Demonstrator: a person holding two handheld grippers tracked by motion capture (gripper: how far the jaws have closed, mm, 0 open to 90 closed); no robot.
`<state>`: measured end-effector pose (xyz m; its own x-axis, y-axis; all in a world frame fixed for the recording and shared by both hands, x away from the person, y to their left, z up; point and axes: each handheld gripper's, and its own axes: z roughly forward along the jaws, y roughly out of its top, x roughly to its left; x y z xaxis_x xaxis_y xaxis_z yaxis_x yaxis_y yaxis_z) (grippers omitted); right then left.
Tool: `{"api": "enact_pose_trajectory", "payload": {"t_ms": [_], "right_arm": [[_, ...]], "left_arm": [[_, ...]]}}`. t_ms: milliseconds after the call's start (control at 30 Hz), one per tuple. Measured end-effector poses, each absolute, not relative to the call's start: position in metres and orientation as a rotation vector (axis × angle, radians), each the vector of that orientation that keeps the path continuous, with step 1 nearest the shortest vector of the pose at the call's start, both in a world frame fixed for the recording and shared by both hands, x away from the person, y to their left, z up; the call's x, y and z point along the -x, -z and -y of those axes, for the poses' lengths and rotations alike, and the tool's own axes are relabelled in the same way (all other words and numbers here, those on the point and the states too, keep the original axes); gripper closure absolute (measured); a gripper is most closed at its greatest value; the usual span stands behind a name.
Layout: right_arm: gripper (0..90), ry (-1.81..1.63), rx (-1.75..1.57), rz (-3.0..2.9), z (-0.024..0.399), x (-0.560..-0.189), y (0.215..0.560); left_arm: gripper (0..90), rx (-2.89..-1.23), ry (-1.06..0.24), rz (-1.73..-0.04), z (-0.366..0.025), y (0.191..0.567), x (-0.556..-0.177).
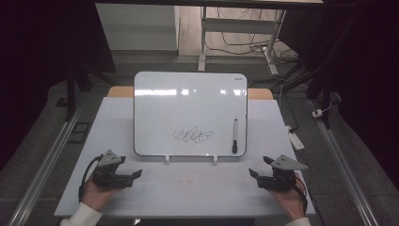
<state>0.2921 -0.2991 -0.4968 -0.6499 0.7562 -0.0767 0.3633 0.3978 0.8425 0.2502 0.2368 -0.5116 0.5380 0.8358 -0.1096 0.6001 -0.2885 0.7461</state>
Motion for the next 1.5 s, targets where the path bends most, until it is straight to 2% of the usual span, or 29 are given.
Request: {"api": "enact_pose_trajectory", "payload": {"t_ms": [700, 833, 1067, 1133, 1233, 1500], "right_arm": [[30.4, -1.179, -0.970, -2.184, 0.289, -0.290, 0.484], [33.6, -1.197, -0.975, -2.160, 0.272, -0.301, 0.466], [41.1, -1.150, -1.033, -2.106, 0.240, -0.333, 0.439], [46.8, -1.138, -1.115, -2.080, 0.226, -0.356, 0.431], [55.0, -1.084, -1.153, -2.060, 0.211, -0.375, 0.428], [67.7, -0.931, -1.242, -2.014, 0.185, -0.396, 0.430]], "left_arm": [[15.7, -1.994, -0.397, -1.155, -0.240, 0.510, -0.249], [15.7, -1.999, -0.389, -1.150, -0.239, 0.509, -0.249], [15.7, -2.012, -0.387, -1.140, -0.236, 0.508, -0.249], [15.7, -2.018, -0.384, -1.133, -0.235, 0.509, -0.248], [15.8, -2.021, -0.387, -1.123, -0.234, 0.508, -0.247], [16.0, -2.026, -0.394, -1.097, -0.238, 0.509, -0.245]]}}
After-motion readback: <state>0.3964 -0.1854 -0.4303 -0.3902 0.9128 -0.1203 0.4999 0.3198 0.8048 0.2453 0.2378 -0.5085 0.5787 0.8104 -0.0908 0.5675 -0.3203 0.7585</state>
